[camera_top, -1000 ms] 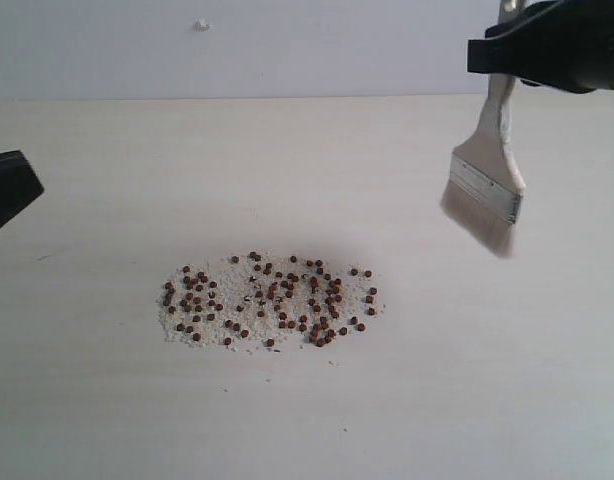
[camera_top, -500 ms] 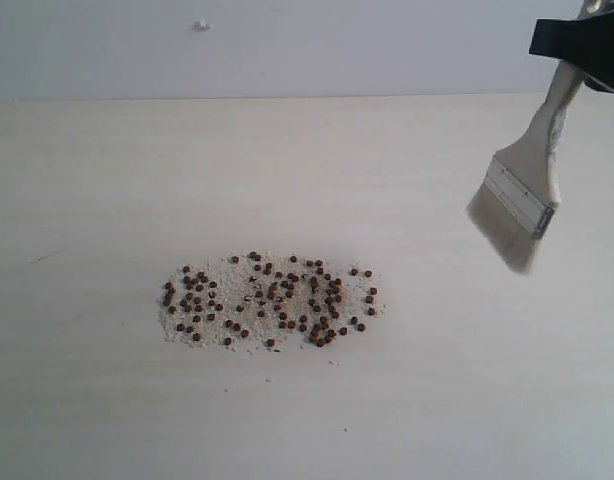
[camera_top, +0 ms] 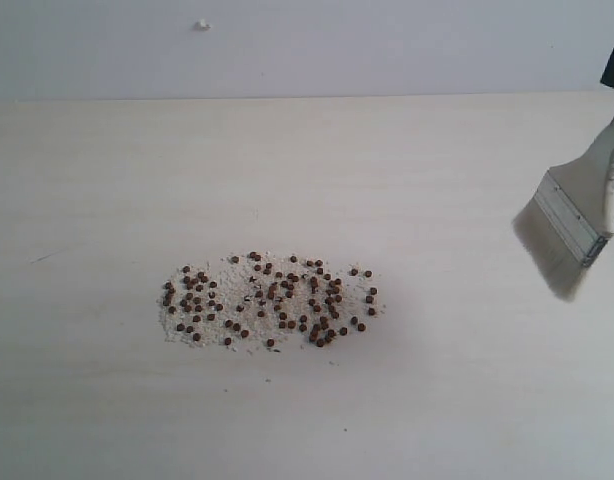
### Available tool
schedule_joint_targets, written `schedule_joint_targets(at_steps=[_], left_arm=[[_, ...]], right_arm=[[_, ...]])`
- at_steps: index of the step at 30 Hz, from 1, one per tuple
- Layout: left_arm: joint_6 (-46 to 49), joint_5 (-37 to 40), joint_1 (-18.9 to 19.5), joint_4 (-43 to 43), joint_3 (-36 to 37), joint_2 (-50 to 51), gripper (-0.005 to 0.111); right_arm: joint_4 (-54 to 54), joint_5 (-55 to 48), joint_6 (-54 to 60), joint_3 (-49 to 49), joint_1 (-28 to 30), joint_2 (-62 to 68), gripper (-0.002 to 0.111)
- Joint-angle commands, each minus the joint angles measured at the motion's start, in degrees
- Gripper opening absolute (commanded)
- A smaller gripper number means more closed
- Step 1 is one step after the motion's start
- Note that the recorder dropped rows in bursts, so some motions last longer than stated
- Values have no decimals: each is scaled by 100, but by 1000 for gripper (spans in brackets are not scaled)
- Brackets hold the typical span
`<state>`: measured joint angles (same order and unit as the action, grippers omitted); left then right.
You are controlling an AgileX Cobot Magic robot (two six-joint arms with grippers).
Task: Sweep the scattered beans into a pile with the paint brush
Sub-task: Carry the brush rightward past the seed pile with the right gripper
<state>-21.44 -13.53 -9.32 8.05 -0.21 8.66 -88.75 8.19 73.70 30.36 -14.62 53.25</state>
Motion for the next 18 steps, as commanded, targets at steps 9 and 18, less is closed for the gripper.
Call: schedule_joint_targets(at_steps=[9,18], left_arm=[[171,126,9,-124,21,-55,0],[171,126,9,-124,21,-55,0]], right_arm=[[1102,83,-645,44,-5,27,0],[5040,2321,-5316,-501,-5,883,0]])
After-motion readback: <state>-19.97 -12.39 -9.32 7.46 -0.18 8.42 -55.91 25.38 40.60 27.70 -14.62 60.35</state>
